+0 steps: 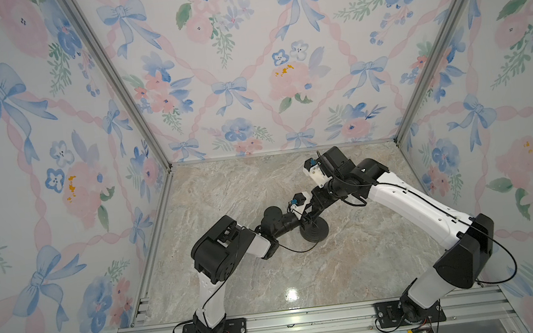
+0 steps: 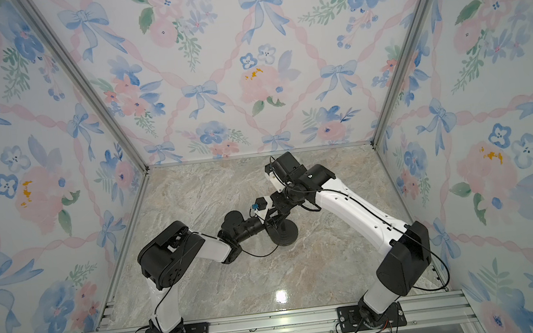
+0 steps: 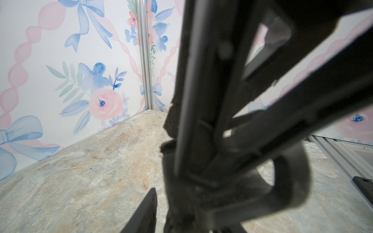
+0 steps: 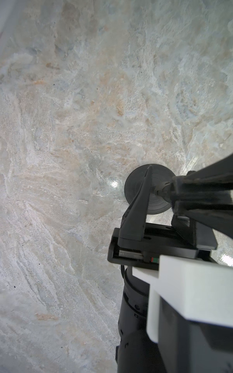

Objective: Assemble a microphone stand
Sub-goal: Screw the microphone stand pole into the microphone stand base.

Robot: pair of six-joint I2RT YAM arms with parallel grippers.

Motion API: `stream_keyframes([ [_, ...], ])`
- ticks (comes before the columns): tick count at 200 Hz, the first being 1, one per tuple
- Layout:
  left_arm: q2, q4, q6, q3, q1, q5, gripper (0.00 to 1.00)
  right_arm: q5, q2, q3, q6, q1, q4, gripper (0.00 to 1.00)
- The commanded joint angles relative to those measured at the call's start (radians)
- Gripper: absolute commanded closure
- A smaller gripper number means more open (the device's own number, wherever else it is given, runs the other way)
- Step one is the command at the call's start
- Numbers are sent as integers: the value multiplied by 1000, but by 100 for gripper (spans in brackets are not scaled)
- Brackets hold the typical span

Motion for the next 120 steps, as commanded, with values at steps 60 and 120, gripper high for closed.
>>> stream_keyframes([
  [60, -13, 9, 23, 7, -7, 1, 93, 24, -11, -76, 156, 26, -105, 75],
  [120, -10, 9, 66, -24, -15, 36, 100, -8, -97, 39, -259, -4, -98, 40],
])
